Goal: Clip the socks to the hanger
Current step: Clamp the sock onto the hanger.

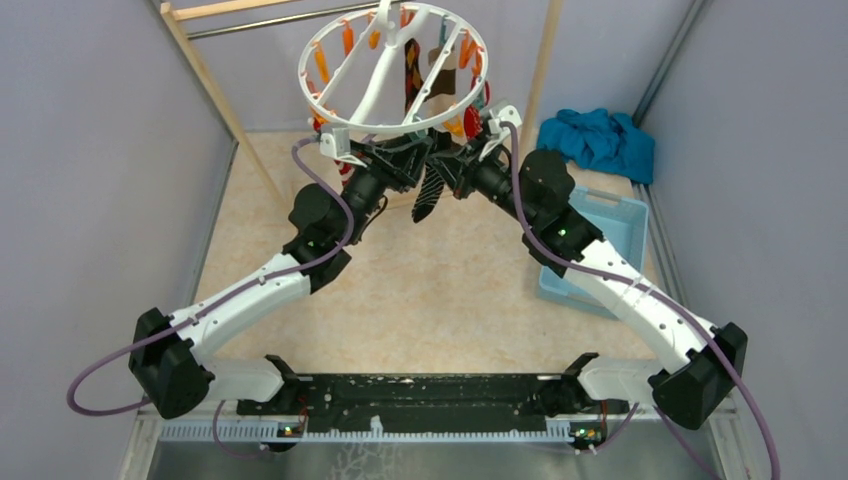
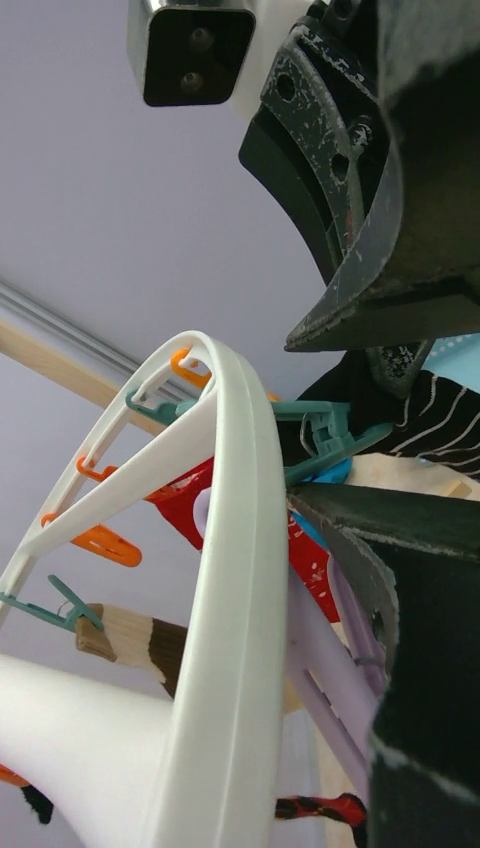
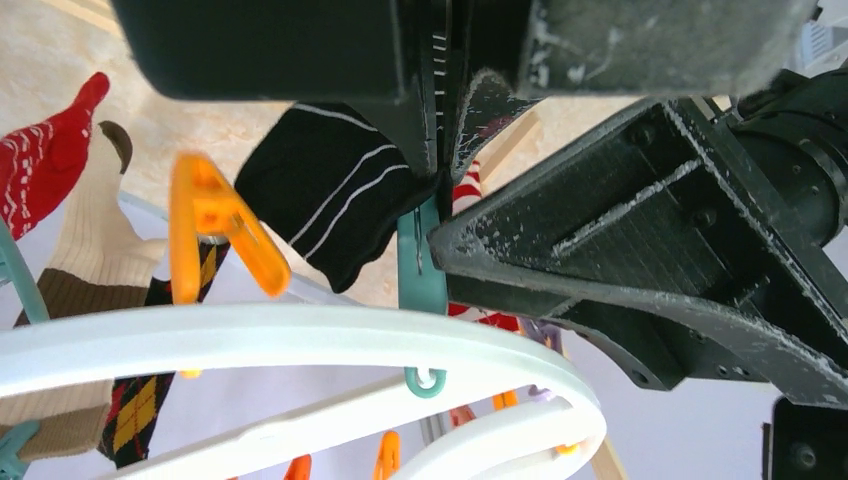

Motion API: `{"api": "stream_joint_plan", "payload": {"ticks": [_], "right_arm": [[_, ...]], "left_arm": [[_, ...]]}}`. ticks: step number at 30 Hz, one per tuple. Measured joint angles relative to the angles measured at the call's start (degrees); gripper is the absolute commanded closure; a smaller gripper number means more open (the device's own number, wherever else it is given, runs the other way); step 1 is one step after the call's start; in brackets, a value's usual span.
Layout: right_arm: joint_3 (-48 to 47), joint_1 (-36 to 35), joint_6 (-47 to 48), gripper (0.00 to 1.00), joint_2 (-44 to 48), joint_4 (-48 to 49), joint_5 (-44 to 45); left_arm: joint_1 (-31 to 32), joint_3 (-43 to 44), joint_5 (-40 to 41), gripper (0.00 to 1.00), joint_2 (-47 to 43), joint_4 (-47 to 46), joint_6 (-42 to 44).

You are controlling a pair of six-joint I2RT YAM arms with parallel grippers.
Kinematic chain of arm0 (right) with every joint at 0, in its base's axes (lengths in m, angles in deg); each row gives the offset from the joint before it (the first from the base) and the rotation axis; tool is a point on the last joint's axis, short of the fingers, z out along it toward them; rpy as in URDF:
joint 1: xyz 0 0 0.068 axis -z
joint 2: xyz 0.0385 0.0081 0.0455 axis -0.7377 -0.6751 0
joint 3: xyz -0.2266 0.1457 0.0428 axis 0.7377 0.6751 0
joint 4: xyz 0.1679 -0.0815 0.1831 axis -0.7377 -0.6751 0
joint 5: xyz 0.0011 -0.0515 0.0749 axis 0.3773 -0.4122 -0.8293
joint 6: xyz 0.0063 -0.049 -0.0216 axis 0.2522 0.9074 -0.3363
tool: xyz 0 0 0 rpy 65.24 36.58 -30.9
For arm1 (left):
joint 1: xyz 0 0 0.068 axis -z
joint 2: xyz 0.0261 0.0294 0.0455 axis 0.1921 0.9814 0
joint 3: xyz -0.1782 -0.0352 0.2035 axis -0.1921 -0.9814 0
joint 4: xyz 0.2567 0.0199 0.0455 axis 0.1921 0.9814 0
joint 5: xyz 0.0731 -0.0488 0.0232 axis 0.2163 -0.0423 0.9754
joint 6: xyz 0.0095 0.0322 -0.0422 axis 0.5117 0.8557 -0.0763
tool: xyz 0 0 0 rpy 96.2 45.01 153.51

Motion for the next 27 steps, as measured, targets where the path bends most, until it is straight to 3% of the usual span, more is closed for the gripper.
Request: {"api": "stream_joint_plan", "payload": {"ticks": [13,15,16,21,23,27], "right_arm": [[-1.1,0.0,0.0,1.0,-1.0,0.5,0.0],[-1.1,0.0,0.0,1.0,-1.1,0.7,0.0],[-1.1,0.0,0.0,0.96,-1.3,0.9,0.0],[-1.2,0.0,-0.1,0.58,-2.1,1.1,0.1],[-1.2,0.0,0.0,0.49,-2.3,1.4,0.1],[-1.3,0.0,0.4,0.42,-2.4,1.2,0.4]], "left_arm": [[0.0,0.0,-0.3,0.03,-0.5,0.7,0.9],[0.0,-0.4,-0.2,0.02,-1.1,0.8,1.1],[0.0,-0.8,-0.1,0.02,-1.6,0.8,1.3],[0.0,-4.1,1.8,0.02,-4.8,1.2,2.4],[0.0,-6.0,3.0,0.02,-6.1,2.0,2.9],[0.0,-8.2,5.6,0.02,-8.2,2.6,3.5]]}}
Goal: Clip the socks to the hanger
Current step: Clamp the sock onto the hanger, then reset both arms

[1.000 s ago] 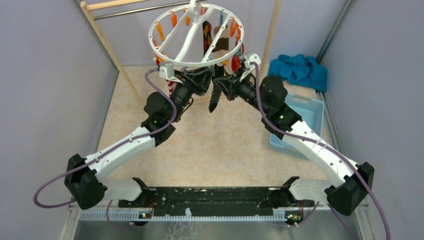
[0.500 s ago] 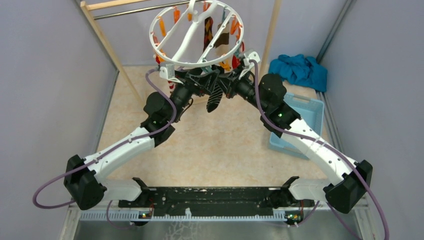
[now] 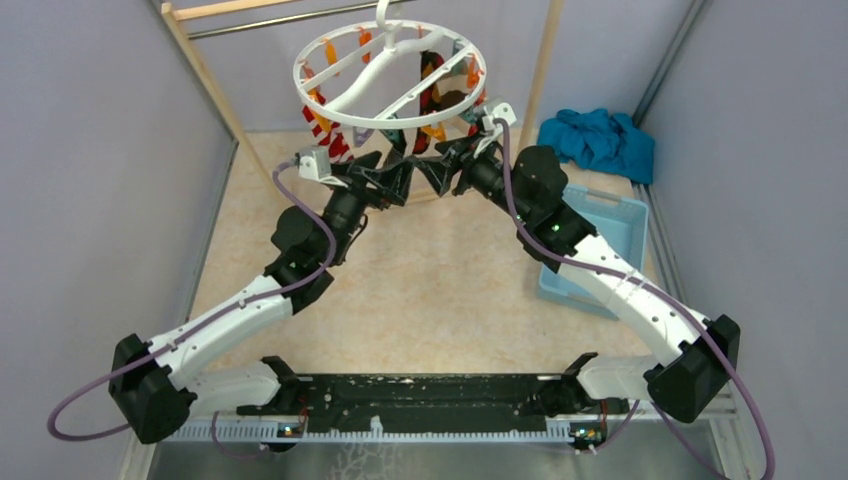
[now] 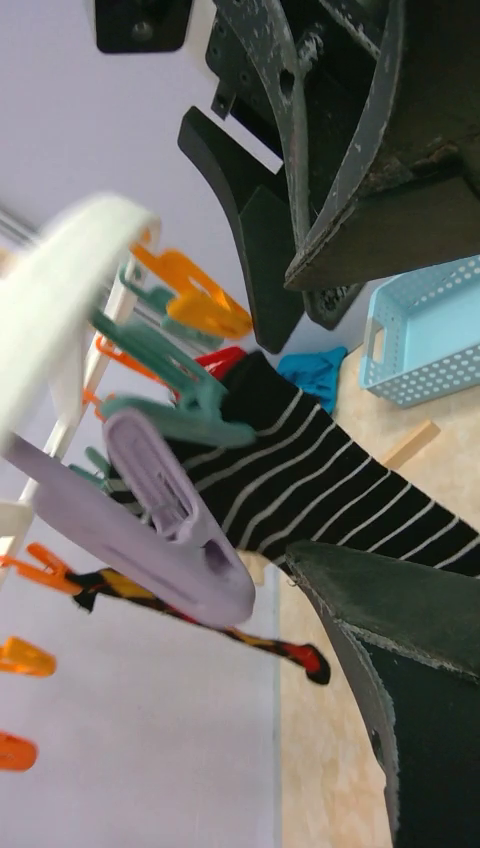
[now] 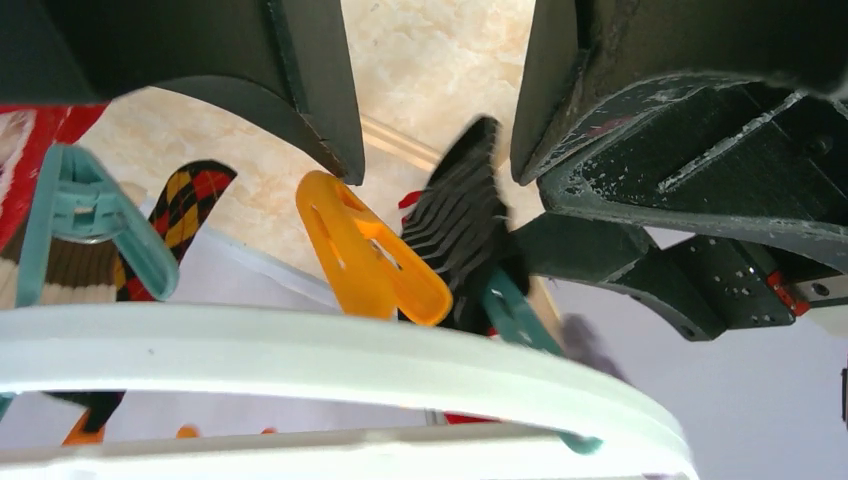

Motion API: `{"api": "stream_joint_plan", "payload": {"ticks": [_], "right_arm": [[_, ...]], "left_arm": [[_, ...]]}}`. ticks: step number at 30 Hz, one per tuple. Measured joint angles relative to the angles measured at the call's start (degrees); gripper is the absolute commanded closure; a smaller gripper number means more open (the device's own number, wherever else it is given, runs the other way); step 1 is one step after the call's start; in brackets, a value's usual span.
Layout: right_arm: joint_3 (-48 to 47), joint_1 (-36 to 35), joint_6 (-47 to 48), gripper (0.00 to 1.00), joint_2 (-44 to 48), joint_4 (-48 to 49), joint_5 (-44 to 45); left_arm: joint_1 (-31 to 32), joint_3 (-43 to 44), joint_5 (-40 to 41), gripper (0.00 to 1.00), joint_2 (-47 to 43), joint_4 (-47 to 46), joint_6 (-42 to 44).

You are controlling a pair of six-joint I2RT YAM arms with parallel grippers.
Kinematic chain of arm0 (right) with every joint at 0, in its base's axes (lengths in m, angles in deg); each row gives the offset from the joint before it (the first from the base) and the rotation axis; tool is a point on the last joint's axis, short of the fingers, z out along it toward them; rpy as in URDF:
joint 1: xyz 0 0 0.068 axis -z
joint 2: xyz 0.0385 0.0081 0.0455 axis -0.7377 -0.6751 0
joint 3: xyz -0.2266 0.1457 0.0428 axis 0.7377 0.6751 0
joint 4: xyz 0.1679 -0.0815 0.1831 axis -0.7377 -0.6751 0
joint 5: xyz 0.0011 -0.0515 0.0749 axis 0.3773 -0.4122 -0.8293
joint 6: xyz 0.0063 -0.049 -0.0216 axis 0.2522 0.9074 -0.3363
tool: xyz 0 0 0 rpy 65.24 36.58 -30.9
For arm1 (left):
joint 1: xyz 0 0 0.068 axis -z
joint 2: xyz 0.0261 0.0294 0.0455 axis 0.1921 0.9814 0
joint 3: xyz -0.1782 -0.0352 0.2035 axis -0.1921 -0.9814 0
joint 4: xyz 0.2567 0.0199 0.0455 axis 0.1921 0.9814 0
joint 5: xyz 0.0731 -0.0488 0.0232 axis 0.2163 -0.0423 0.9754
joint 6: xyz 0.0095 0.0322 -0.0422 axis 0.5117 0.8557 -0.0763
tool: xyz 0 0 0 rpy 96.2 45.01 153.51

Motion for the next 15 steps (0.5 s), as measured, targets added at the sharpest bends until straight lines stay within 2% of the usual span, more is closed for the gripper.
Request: {"api": "stream_joint_plan", "payload": {"ticks": [6,15], "right_arm": [[0.6,0.0,0.1,0.38,0.7,0.4,1.6],[9.9,3.4,-0.7,0.38,7.5,-0.1,4.8]], "left_arm": [[0.0,-4.2,3.6,0.02,-4.1,2.9,1.5],[0.0,-11.0,7.2,0.02,-8.9,10.1,2.1]]}}
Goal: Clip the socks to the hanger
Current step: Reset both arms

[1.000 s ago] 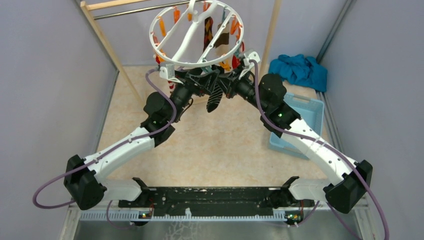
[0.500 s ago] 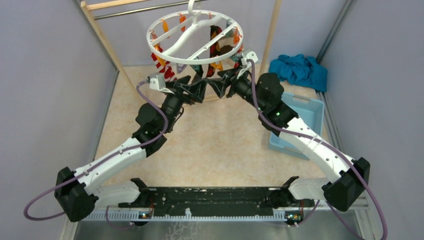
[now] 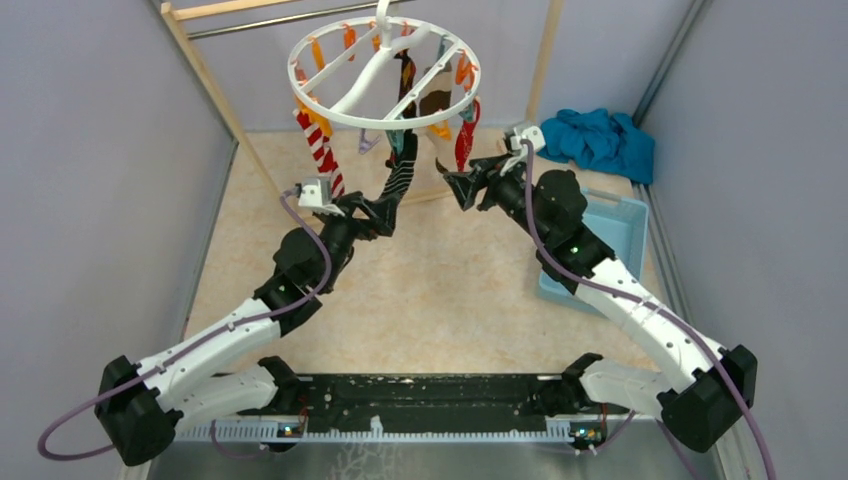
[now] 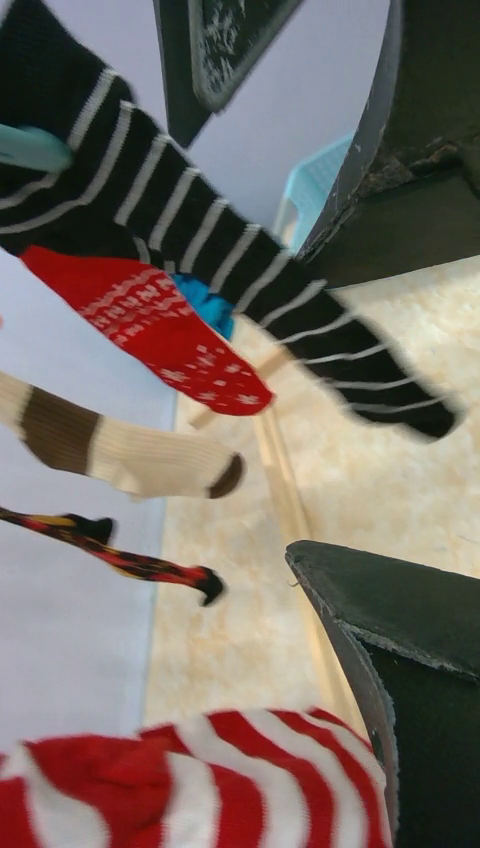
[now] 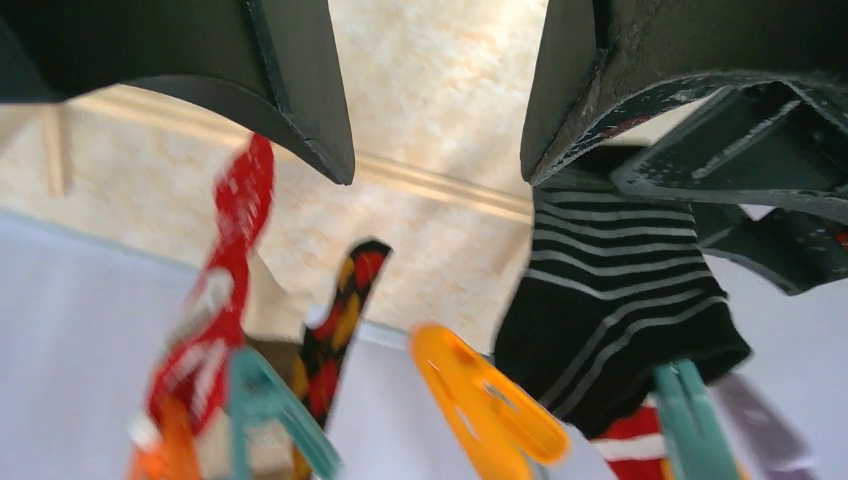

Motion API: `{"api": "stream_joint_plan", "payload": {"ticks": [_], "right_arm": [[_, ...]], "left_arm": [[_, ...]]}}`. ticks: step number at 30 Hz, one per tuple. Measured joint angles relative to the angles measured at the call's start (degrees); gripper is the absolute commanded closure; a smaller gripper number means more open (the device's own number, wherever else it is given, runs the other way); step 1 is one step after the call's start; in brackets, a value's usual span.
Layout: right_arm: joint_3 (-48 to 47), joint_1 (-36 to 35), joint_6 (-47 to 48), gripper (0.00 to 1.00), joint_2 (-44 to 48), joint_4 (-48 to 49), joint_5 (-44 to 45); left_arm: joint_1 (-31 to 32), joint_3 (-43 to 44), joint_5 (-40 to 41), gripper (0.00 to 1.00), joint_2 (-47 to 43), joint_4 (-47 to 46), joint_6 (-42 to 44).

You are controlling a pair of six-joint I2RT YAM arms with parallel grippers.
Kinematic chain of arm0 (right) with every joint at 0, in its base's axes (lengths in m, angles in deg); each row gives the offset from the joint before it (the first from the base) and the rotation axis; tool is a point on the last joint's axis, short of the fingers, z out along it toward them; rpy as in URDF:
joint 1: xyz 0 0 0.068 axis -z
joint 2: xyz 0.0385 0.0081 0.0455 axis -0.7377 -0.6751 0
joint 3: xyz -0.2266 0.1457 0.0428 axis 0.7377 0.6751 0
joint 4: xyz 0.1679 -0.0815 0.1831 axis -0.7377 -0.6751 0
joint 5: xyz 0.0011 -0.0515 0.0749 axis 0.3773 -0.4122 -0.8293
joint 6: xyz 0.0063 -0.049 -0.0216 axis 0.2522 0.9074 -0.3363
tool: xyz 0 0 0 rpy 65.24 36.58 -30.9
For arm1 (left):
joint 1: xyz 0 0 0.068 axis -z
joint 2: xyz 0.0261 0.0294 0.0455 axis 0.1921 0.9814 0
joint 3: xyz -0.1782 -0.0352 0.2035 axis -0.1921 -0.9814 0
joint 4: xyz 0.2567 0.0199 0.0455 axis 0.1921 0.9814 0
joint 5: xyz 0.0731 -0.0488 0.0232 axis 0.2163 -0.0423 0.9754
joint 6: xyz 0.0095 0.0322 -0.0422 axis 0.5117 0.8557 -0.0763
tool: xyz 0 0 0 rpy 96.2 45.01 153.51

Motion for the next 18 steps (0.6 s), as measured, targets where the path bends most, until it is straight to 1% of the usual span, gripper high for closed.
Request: {"api": "stream_joint_plan", "payload": {"ticks": [8,13,18], "right_arm": [[8.9,7.0,-3.1,0.38,6.6,-4.1,1.6],[13.2,10.2,-4.9,0.38,8.7,-6.9,2.5],[16.5,15.1,-7.8,0.39,9.5,-10.7,2.6]], "left_arm": [[0.0,-3.8,3.0,0.02,-2.1,9.1,-2.7],[0.0,-6.2,4.0,0.02,-4.7,11.8,-4.2],[0.0,-7.5,6.1,0.02,-5.0,14.6,-5.0]]}}
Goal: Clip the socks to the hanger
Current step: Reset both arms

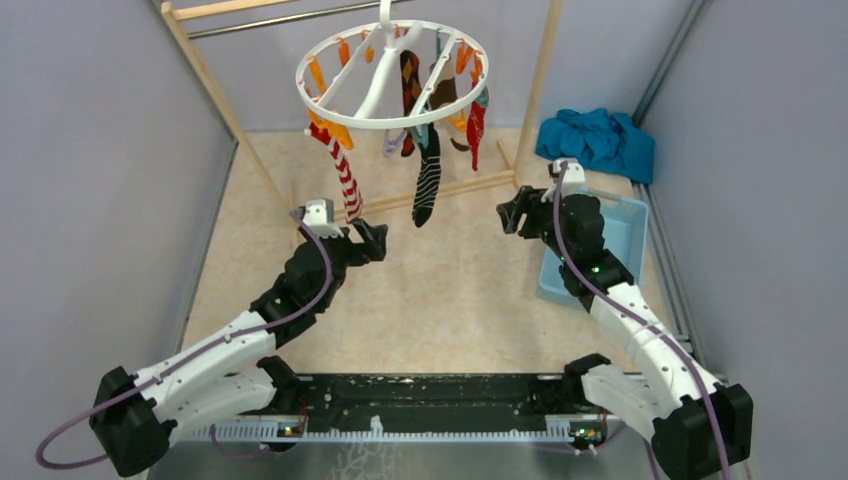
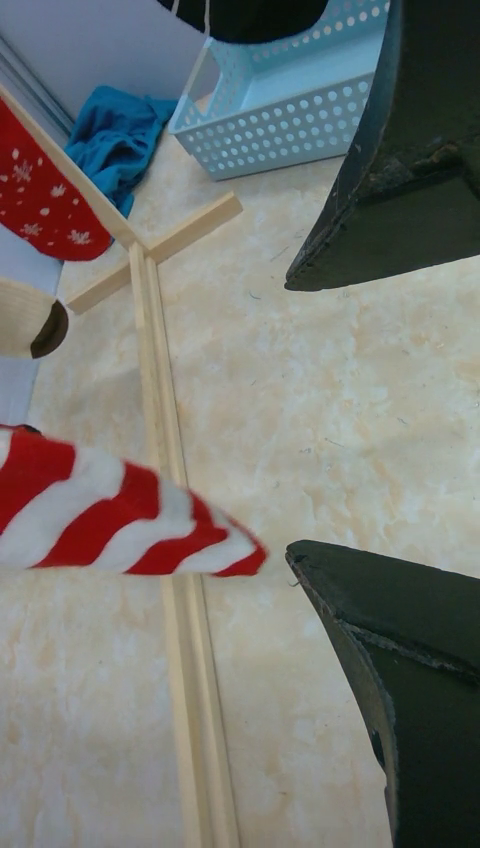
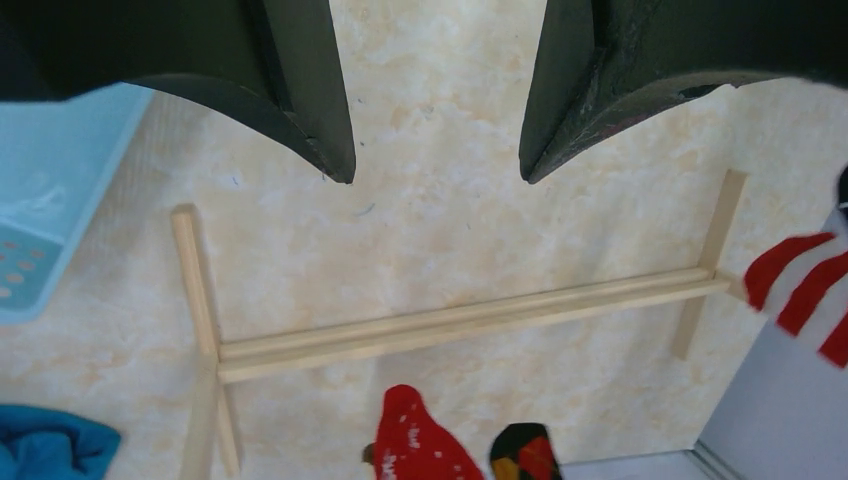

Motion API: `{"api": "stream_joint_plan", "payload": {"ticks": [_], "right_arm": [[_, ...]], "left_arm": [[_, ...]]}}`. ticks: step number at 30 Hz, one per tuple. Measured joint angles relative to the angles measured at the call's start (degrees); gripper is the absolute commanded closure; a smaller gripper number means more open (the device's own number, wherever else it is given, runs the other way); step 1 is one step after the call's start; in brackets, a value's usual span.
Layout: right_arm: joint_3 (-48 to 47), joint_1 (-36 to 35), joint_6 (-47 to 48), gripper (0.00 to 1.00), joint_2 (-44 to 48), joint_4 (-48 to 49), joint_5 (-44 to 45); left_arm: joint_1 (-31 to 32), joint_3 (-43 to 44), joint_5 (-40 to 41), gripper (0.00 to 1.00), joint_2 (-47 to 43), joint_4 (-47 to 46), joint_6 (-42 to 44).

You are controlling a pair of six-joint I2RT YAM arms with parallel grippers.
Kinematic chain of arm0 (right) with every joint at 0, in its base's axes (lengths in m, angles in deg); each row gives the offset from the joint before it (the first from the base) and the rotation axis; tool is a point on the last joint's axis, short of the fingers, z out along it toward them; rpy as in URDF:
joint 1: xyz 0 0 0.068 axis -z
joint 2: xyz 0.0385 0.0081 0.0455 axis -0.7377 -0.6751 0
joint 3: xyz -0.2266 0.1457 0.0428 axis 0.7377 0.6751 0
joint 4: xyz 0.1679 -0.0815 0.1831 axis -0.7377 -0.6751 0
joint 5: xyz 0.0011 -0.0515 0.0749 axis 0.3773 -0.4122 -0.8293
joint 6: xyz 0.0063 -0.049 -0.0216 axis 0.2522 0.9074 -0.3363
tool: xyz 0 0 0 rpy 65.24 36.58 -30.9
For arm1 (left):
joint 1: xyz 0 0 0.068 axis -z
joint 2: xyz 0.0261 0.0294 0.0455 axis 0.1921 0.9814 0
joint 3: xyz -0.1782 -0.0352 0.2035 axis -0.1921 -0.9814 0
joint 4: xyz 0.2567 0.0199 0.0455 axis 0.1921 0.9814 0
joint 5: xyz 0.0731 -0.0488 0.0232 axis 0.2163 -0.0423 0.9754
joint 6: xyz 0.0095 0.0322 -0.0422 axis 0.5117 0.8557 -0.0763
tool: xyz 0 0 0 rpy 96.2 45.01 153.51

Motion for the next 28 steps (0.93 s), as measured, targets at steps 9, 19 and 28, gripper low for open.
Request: {"api": "stream_joint_plan", "payload": {"ticks": [9,19,28], "right_arm": [[0.3,2.5,-1.3,0.39,0.0,-2.8,-1.0],[2.1,3.3,-3.1,0.39,0.1,-3.2,-2.4],[2.5,3.7,-3.5,0.39,0.1,-4.1,-2.4]], "left_arm": [[0.0,-1.9,0.5,0.02,0.3,2.4,-2.5],[0.0,2.7,0.4,0.02,6.8,8.0,-6.3],[0.0,3.3,0.9,0.02,6.4,9.2,-7.5]]}}
